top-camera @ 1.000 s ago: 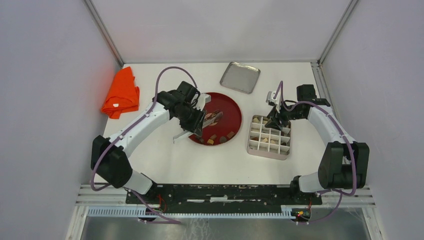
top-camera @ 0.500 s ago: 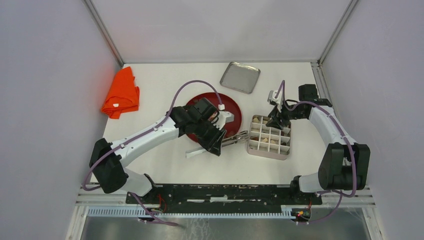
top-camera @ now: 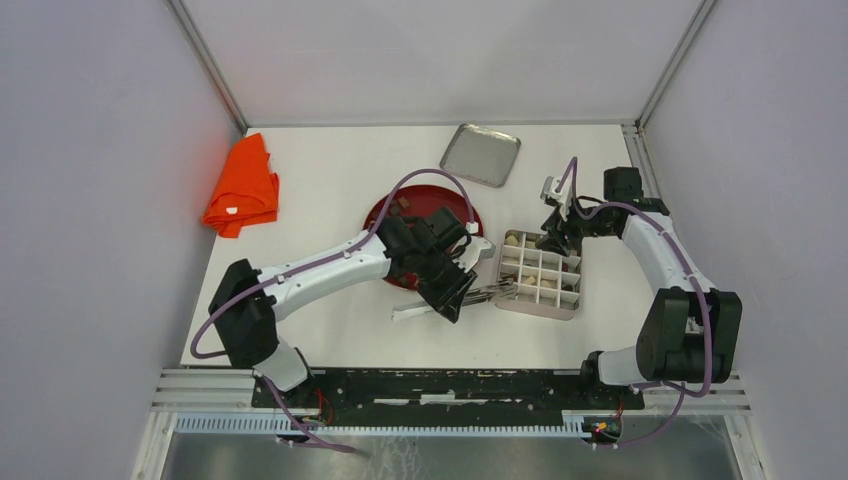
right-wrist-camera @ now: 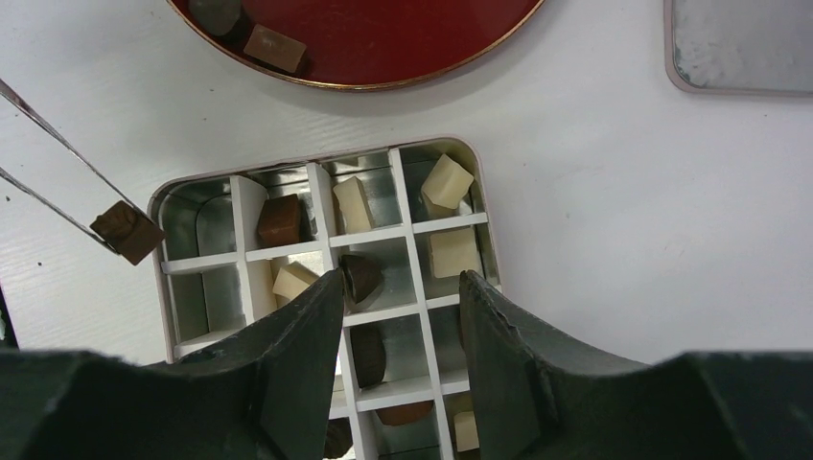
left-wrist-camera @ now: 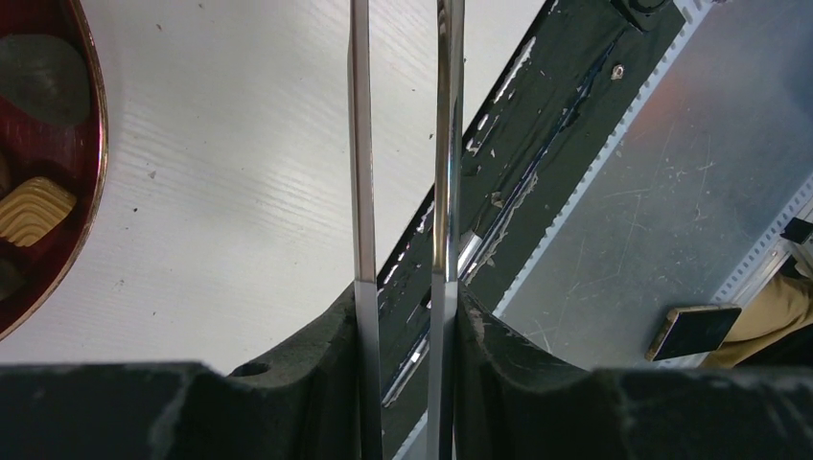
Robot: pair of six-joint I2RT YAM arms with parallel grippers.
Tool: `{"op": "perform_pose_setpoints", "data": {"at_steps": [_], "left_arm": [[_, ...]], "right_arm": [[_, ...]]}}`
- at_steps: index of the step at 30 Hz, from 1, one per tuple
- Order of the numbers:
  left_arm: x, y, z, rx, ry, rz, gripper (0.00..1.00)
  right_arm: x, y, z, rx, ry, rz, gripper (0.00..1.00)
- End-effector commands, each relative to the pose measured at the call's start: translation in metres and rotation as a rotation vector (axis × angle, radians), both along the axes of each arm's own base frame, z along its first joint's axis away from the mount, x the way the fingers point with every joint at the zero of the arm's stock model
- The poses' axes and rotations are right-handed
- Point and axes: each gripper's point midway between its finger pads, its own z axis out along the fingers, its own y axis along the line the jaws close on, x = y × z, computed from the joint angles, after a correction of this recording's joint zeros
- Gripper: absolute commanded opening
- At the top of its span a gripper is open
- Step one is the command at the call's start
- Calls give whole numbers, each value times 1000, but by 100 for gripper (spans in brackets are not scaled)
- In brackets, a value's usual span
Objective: Pack the chocolate
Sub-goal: Place the fake chocolate in the packing box.
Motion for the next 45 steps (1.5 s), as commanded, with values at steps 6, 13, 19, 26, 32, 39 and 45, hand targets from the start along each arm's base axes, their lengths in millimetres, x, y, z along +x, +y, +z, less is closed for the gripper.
{"op": "perform_pose_setpoints", "data": {"at_steps": [6,13,19,26,32,39,45], "left_arm": [[9,-16,15,-20,-34,22,12],[11,-14,10,19,-52,12,28],[12,-14,6,43,-47,4,35],[14,-14,5,65,-46,-2,40],[15,-15,5,66,-48,-4,42],[17,-20,16,27,-63,7,41],[21,-29,39,-77,-90,45,39]], "right_arm": [[4,2,15,15,-54,6,54],[4,2,15,15,-54,10,54],[3,2,16,14,-56,13,54],[3,2,16,10,-58,16,54],[3,2,16,9,-58,18,54],[3,2,16,8,-59,20,54],[2,2,16,10,-58,22,54]]}}
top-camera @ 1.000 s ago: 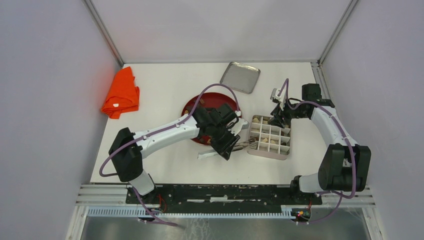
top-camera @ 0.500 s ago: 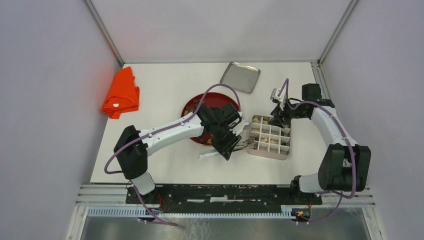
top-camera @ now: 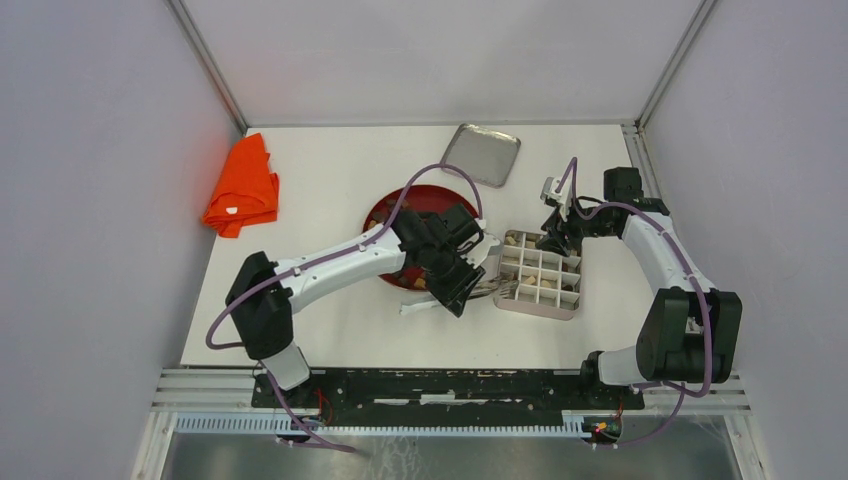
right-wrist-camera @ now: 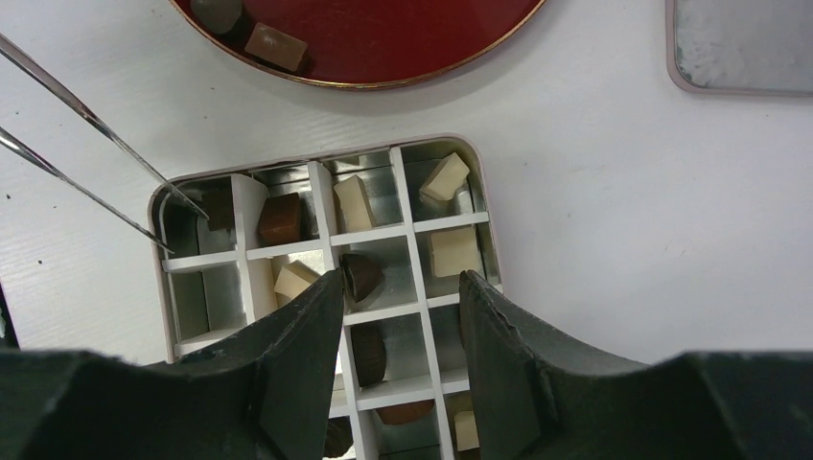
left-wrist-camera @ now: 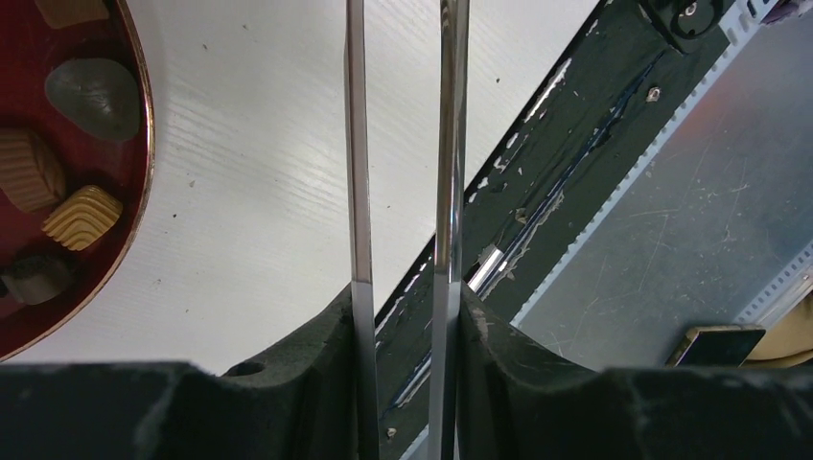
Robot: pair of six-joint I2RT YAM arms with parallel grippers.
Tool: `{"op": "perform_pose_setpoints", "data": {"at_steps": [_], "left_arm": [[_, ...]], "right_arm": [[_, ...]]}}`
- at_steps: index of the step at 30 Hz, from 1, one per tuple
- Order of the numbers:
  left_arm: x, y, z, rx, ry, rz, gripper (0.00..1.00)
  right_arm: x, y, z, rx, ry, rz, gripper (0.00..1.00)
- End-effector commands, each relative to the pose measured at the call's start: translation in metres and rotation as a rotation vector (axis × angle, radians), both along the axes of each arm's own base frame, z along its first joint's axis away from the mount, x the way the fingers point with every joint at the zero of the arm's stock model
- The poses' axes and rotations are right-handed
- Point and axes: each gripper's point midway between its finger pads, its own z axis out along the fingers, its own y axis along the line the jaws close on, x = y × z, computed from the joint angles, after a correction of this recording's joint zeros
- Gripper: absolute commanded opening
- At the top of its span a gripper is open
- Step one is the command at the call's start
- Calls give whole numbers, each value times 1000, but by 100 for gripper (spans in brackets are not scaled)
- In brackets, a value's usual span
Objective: Pack the chocolate
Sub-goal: Place the fake chocolate in the packing box, then pick up the fake chocolate from the plate.
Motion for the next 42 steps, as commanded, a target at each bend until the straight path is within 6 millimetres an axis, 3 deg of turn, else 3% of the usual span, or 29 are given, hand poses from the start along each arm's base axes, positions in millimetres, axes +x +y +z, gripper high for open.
{"op": "perform_pose_setpoints", "data": {"at_steps": [1,5,8,15,21,34,42], "left_arm": [[10,-18,47,-166,-66,42,39],[20,-7,51,-168,-87,95,38],[35,13,54,-163,-111,163,38],[79,87,52,-78,-163,373,40],[100,141,35,35,-194,483,43],[119,179,5,163,-162,536,43],[126,180,-2,191,-148,530,44]], "right_arm": [[3,2,16,12,-57,18,54],[3,2,16,13,-55,19,54],[2,2,17,13,-57,19,54],[2,2,16,14,-55,20,54],[2,3,14,17,-47,20,54],[2,3,12,17,-40,24,54],[2,2,10,14,-36,25,54]]}}
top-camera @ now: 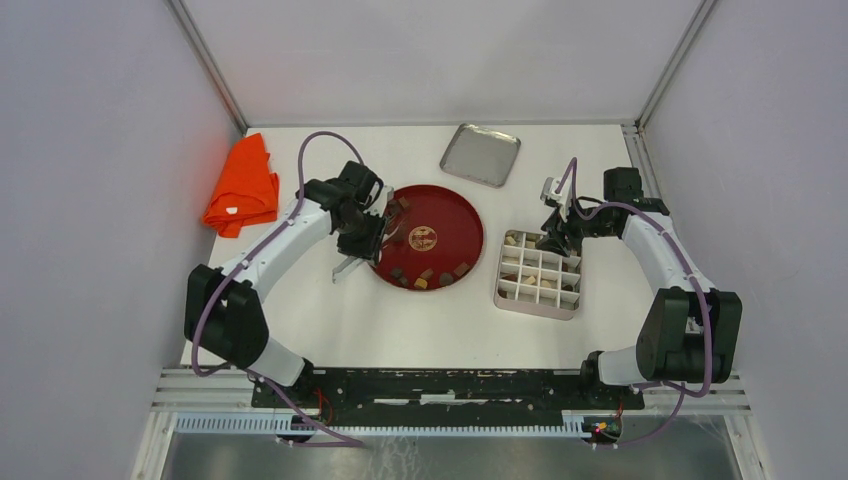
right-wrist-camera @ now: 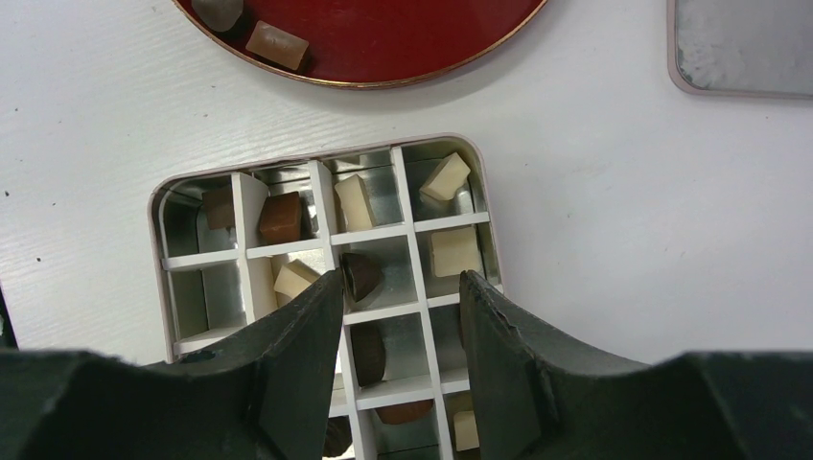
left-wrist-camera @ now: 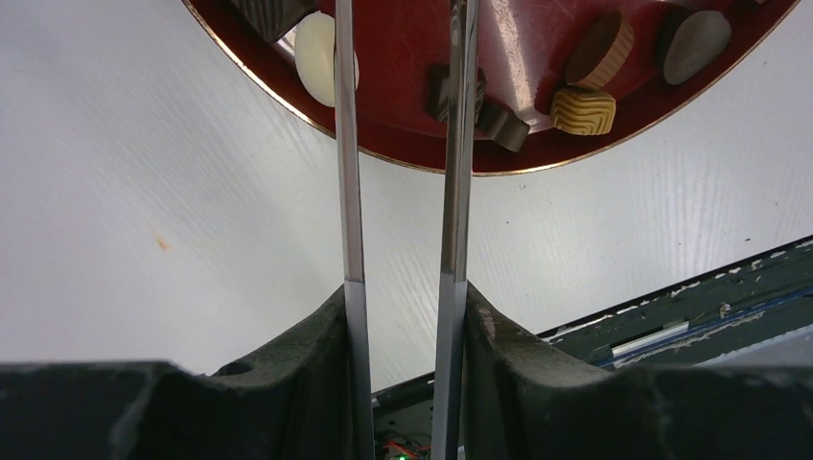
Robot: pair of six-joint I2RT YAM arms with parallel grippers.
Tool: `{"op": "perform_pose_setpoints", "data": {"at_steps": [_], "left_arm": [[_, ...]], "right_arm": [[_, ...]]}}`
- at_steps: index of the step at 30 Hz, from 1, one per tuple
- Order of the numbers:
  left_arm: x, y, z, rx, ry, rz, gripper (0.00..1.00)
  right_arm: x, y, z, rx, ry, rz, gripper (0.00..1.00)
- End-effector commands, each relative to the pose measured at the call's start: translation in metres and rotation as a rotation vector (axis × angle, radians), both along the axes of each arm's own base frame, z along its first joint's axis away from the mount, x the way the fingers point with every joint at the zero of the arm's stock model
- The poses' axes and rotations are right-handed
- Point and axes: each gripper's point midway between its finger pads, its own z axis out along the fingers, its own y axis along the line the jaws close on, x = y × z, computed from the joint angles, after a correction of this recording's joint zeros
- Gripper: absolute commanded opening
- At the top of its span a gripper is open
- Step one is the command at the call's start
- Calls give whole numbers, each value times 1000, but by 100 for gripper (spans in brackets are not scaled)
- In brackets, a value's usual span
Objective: Pack the chocolate
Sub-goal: Pick up the fake chocolate from the plate.
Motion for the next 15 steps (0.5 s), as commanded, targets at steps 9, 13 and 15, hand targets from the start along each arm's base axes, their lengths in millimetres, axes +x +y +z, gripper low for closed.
{"op": "perform_pose_setpoints", "data": {"at_steps": [9,13,15], "left_arm": [[12,-1,-4,24,2,-40,45],[13,0,-4,28,5,-39,46],[13,-1,-4,29,5,-42,47]], "right_arm": [[3,2,9,12,-30,21,54],[2,2,8,12,-27,21,54],[2,2,9,12,-30,23,54]]}}
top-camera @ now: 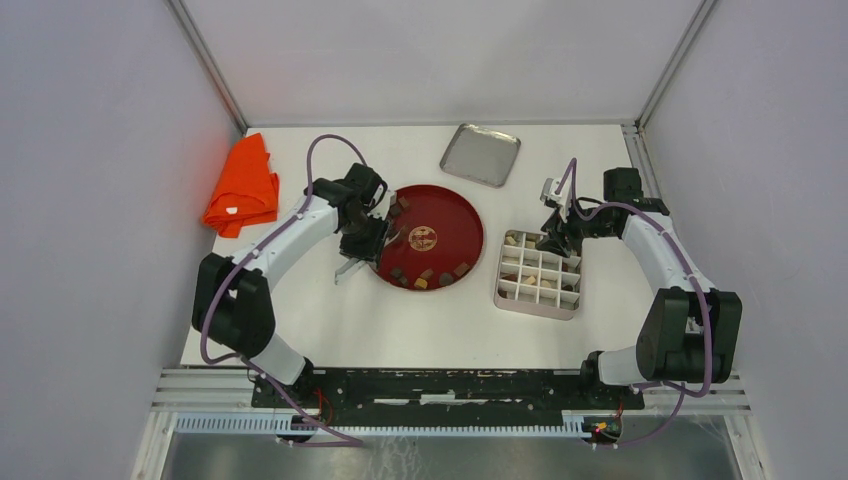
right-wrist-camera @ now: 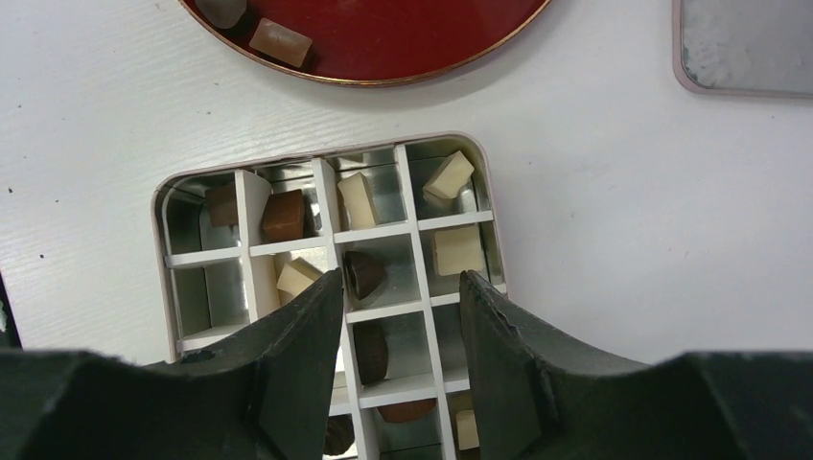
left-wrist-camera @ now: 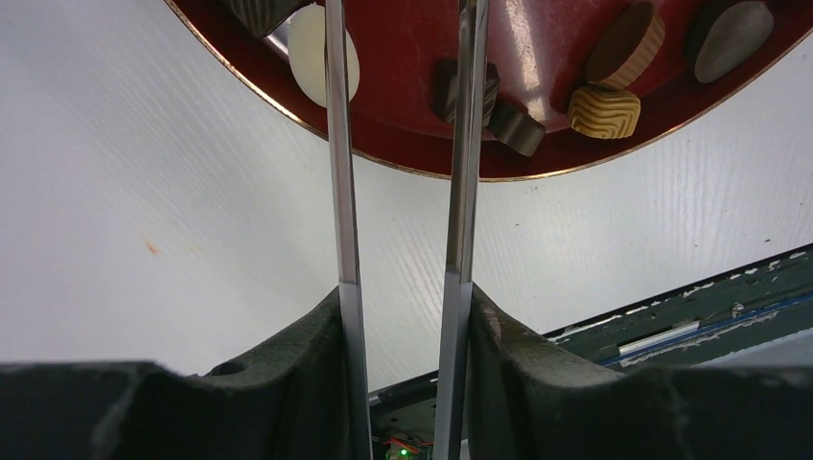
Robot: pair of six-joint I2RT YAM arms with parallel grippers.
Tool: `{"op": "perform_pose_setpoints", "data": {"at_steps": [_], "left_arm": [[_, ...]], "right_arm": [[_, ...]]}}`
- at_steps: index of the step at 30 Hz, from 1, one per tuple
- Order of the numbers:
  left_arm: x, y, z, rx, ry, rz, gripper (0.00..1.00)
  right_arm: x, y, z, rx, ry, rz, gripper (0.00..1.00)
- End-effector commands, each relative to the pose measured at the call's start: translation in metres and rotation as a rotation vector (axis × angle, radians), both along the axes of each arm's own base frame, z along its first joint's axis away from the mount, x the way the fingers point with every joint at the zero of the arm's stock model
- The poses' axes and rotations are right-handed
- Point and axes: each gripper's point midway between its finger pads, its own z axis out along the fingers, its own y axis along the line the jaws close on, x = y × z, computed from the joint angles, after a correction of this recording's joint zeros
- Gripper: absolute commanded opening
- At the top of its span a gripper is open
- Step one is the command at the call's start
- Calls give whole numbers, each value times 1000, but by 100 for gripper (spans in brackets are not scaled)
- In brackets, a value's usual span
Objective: Pack the chocolate
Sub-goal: Pick up the fake chocolate from the plate.
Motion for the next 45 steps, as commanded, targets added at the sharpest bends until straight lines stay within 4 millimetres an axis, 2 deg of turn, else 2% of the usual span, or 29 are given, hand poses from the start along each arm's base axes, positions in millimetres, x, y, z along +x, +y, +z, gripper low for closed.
{"op": "perform_pose_setpoints", "data": {"at_steps": [1,5,11,15,27,45], "left_arm": [[13,-1,12,1,-51,-35,47],[14,0,11,10,-48,-34,48],[16,-1,25,1,-76,-30,48],[15,1,27,5,-78,-28,48],[11,1,11,14,-31,-32,48],[10,0,-1,31,14,-31,47]], "right_arm": [[4,2,9,14,-32,18,54],[4,2,9,13,-30,17,54],[4,2,9,13,-30,19,54],[4,2,8,14,-26,20,54],[3,2,9,14,-29,22,54],[3,2,8,13,-26,25,54]]}}
